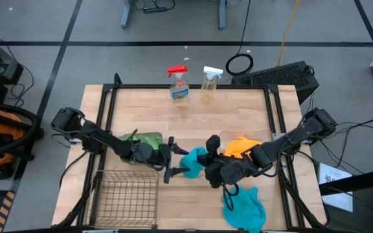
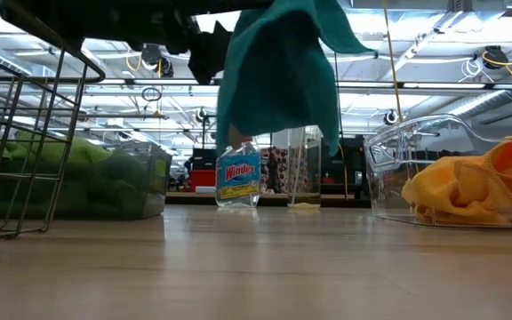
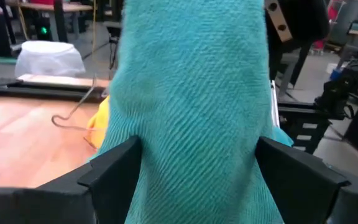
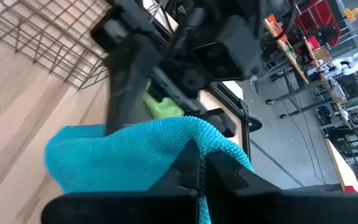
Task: Sort microfiber towel by color & place in baskets
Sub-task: Put the top blue microfiber towel into the wire basket
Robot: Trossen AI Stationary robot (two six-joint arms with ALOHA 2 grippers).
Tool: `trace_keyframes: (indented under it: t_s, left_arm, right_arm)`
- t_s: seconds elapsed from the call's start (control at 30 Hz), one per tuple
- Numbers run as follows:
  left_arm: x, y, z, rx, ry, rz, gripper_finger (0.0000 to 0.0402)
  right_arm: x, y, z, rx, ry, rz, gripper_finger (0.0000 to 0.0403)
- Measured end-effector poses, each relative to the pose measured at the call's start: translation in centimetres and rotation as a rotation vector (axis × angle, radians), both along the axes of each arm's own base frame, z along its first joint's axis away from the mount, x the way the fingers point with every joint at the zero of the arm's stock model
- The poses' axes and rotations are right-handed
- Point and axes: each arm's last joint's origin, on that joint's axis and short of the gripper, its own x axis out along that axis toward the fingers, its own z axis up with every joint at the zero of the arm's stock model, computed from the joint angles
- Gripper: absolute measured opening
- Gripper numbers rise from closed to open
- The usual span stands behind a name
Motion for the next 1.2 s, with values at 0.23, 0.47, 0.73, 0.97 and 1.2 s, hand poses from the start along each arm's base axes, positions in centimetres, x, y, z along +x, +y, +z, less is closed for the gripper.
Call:
trace_keyframes:
  t_s: [0.23, 0.47, 0.73, 0.97, 1.2]
  left_arm:
    - [1.8, 0.1, 0.4, 0.059, -0.036, 0.036, 0.0306]
    - [2.5, 1.0, 0.9, 0.071, -0.052, 0.066, 0.0179]
    - [2.0, 2.2, 0.9, 0.072, 0.078, 0.075, 0.0019]
    - [-0.8, 2.7, 4.2, 0.084, 0.146, 0.072, 0.0008]
    - [-5.9, 2.7, 7.7, 0.022, 0.242, 0.042, 0.0007]
  right_arm:
    - [0.3, -0.7, 0.0, 0.026, -0.007, -0.037, 0.0]
    - [0.4, -0.9, -0.1, 0.053, -0.01, -0.056, 0.0]
    - [0.3, -0.9, -0.2, 0.165, -0.03, -0.117, 0.0017]
    - [0.1, -1.0, -0.6, 0.238, -0.02, -0.172, 0.01]
    - [-0.6, -1.3, -1.4, 0.328, 0.027, -0.267, 0.0181]
